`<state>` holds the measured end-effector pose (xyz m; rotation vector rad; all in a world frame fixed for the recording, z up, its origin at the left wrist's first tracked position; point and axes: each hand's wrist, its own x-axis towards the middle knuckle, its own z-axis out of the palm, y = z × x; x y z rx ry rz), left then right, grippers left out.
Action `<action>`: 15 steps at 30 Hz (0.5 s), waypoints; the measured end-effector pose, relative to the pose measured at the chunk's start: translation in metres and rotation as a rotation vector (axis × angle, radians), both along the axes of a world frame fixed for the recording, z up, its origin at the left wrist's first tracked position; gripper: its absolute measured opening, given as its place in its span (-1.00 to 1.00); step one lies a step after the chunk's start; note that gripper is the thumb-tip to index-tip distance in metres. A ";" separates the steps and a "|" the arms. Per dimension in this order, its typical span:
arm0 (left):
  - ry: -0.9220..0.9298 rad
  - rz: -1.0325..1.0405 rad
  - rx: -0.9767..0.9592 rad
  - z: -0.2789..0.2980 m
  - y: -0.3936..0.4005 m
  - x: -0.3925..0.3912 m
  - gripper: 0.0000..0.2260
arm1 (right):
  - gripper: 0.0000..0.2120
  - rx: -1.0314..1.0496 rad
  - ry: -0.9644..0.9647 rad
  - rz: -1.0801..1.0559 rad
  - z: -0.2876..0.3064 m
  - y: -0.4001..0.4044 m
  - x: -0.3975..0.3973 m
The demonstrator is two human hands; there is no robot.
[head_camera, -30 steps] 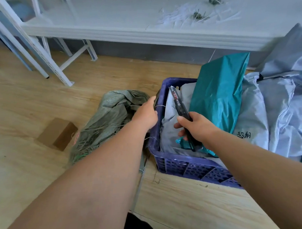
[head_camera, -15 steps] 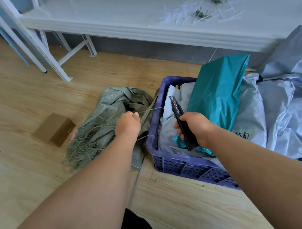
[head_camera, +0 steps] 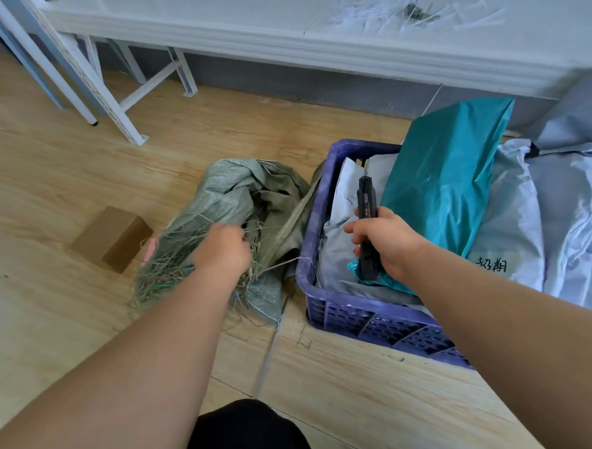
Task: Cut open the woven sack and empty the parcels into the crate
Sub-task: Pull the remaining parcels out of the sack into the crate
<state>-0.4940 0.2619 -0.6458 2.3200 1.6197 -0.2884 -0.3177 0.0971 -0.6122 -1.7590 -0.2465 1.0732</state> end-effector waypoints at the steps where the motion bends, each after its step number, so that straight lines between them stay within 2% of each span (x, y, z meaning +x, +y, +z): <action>1: -0.255 -0.001 0.030 0.007 -0.006 0.020 -0.77 | -0.71 -0.015 -0.016 0.003 0.000 0.001 -0.001; 3: -0.610 -0.064 0.089 0.022 -0.023 0.060 -0.80 | -0.73 -0.035 -0.151 -0.013 0.004 0.001 -0.002; 5: -0.806 -0.161 0.063 0.032 -0.044 0.094 -0.80 | -0.77 -0.084 -0.433 -0.063 0.010 -0.003 0.000; 7: -0.814 -0.201 -0.164 0.033 -0.067 0.126 -0.75 | -0.77 -0.148 -0.655 -0.167 0.018 -0.011 0.008; 10: -0.668 -0.166 -0.544 0.030 -0.101 0.154 -0.47 | -0.68 -0.228 -0.768 -0.340 0.030 -0.027 0.025; 13: -0.683 -0.170 -0.548 0.021 -0.120 0.157 -0.46 | -0.65 -0.288 -0.781 -0.410 0.032 -0.044 0.040; 15: -0.736 -0.133 -0.577 0.021 -0.120 0.154 -0.53 | -0.70 -0.290 -0.711 -0.365 0.031 -0.050 0.046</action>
